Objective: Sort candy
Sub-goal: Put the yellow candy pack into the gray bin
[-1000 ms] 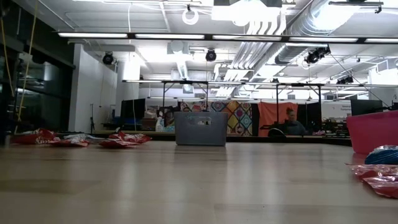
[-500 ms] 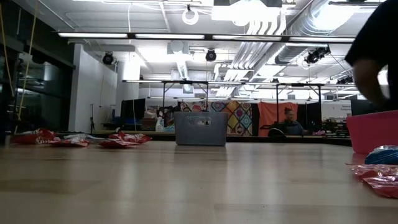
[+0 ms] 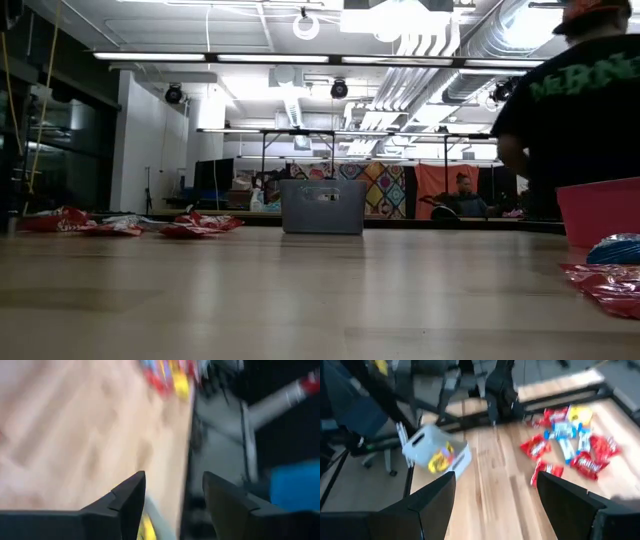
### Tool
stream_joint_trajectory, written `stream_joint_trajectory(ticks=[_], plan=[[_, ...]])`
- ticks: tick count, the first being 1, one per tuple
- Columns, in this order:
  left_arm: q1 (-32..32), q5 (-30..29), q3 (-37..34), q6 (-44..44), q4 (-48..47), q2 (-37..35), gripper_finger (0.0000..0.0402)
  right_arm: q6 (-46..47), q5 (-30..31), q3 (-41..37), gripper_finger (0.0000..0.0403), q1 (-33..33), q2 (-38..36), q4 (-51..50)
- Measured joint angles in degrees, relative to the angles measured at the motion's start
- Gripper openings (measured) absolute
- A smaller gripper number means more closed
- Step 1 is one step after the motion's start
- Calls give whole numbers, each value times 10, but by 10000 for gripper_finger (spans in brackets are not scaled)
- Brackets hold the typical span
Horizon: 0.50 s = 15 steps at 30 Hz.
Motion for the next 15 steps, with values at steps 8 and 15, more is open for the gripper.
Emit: stream_joint_trajectory(ticks=[8, 15], plan=[[178, -44, 4, 180, -6, -22, 189, 159, -20, 0, 275, 49, 26, -249], [265, -35, 4, 219, 12, -20, 189, 301, -119, -1, 275, 178, 108, -358]])
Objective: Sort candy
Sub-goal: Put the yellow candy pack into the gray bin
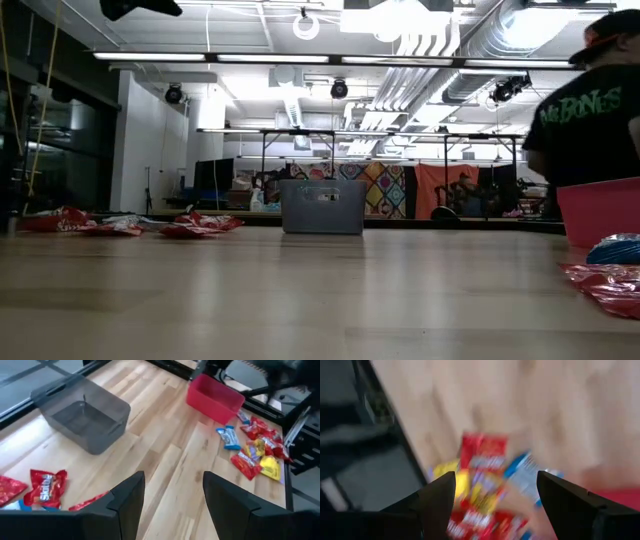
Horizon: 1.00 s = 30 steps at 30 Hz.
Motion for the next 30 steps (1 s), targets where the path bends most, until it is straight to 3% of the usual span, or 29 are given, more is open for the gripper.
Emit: stream_joint_trajectory(ticks=[5, 11, 21, 25, 30], plan=[[8, 34, 0, 26, 22, 0, 189, 91, -55, 0, 275, 80, 75, -6], [8, 37, 0, 26, 22, 0, 189, 168, -78, -27, 275, 112, 121, -5], [7, 68, 0, 26, 23, 0, 188, 319, -101, -271, 275, 119, -2, 205], [7, 67, 0, 26, 23, 0, 188, 337, -98, -315, 275, 119, -20, 238], [7, 67, 0, 26, 23, 0, 188, 347, -54, -339, 275, 119, -18, 263]])
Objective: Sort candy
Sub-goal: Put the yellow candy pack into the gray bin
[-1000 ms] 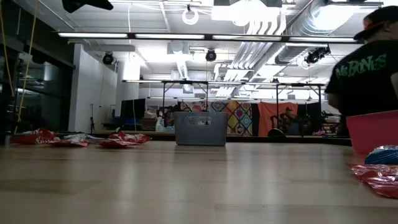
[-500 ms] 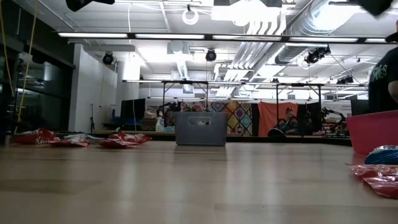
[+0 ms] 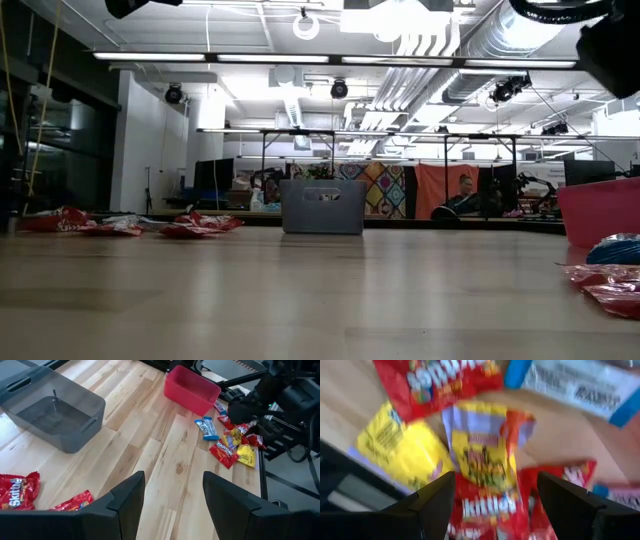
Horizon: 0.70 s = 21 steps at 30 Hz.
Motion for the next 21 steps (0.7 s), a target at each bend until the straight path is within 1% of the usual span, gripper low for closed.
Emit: stream_joint_trajectory(ticks=[2, 6, 8, 10, 12, 14, 16, 19, 20, 21], plan=[[0, -1, 0, 0, 0, 0, 188, 0, 10, -10, 275, 0, 0, 13], [0, -2, 0, 0, 0, 0, 188, 0, 11, -27, 274, -1, 0, 19], [0, -2, 0, 0, 0, 0, 188, 0, 15, -33, 266, -1, 0, 19], [0, -3, 0, 0, 0, 0, 188, 0, 17, -35, 249, -1, 0, 17], [0, -5, 0, 0, 0, 0, 188, -2, 19, -35, 220, -1, 0, 14], [0, -6, 0, 0, 0, 0, 188, -2, 21, -35, 180, -1, 0, 13], [0, -6, 0, 0, -1, 0, 188, -2, 21, -35, 131, -1, 0, 13], [0, -6, 0, 1, -2, 0, 188, -4, 19, -35, 45, -1, 0, 13], [0, -6, 0, 5, -2, 0, 188, -5, 19, -35, 23, -1, -1, 13], [0, -6, 0, 10, -2, 0, 188, -11, 19, -35, 13, -1, -3, 13]])
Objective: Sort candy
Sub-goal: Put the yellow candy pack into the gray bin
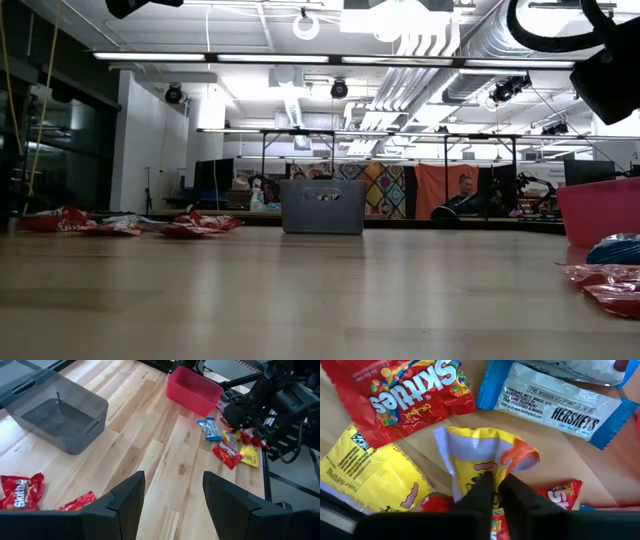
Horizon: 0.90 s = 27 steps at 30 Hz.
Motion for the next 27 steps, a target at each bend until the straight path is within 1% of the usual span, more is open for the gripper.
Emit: stream_joint_trajectory(ticks=[3, 7, 9, 12, 14, 16, 19, 21, 24, 27], plan=[[0, -5, 0, 10, 0, 0, 188, -11, 1, 11, 21, 0, -6, -20], [0, -28, 0, 12, 1, 0, 188, -50, 1, 52, 4, 0, -33, -67], [0, -32, 0, 22, 1, 0, 188, -70, 11, 80, 6, 0, -55, -100], [0, -35, 0, 40, 2, 0, 188, -93, 72, 126, 2, -6, -89, -150], [0, -43, 0, 50, 3, 6, 188, -83, 141, 154, 2, -21, -109, -176], [0, -52, 0, 54, 5, 14, 188, -69, 225, 176, 2, -44, -122, -183], [0, -61, 0, 68, 41, 31, 188, -83, 340, 200, 1, -85, -130, -157], [0, -64, 0, 91, 74, 46, 188, -126, 388, 209, 1, -116, -128, -114], [0, -64, 0, 137, 146, 71, 188, -218, 426, 214, 1, -164, -118, -20], [0, -58, 0, 189, 222, 95, 188, -299, 431, 214, 0, -205, -109, 81]])
